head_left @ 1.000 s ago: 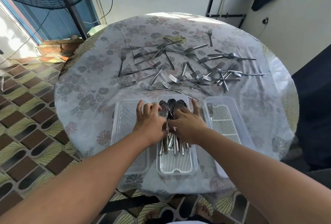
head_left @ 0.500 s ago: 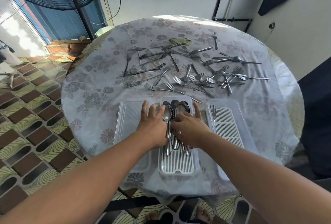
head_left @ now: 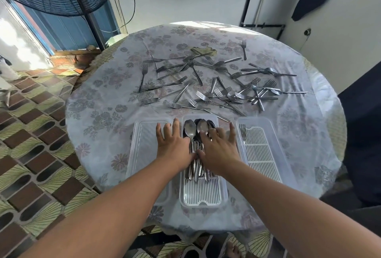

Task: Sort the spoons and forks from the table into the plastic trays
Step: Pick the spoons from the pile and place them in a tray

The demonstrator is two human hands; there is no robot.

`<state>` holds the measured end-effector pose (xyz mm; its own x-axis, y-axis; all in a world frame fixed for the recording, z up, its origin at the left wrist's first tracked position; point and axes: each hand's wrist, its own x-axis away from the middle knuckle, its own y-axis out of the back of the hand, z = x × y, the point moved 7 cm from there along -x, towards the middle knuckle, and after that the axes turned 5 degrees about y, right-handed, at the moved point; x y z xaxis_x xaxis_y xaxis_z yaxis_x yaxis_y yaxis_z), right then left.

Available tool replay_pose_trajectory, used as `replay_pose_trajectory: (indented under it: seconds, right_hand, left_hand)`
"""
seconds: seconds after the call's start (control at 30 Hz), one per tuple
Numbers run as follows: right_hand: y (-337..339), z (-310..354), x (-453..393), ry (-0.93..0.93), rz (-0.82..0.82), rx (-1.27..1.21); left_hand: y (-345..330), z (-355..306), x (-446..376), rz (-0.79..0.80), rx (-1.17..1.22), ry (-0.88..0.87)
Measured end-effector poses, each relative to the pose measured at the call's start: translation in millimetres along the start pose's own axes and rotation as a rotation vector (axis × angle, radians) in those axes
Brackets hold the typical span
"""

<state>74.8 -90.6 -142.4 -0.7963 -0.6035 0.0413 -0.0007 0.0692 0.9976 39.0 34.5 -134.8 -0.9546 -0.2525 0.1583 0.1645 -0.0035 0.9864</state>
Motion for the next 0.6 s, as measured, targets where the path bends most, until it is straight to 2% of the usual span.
replay_pose_trajectory:
  seconds: [0.17,0.3,0.47,0.6]
  right_hand:
    - [2.7,-7.7,4.4,-0.045,-0.059,0.011]
    - [0.7,-18.1,5.8,-0.12,-0.026,0.011]
    - [4.0,-20.1,1.2,-0.201,-0.035,-0.103]
    - [6.0,-27.9,0.2,-0.231,-0.057,-0.162]
  left_hand:
    - [3.8,6.5,2.5,-0.078,0.061,-0.023]
    - [6.3,0.3,5.2,-0.145,0.076,-0.126]
    - [6.8,-12.1,6.5,-0.158,0.034,-0.238]
    - [8.4,-9.4,3.8,-0.172,0.069,-0.217]
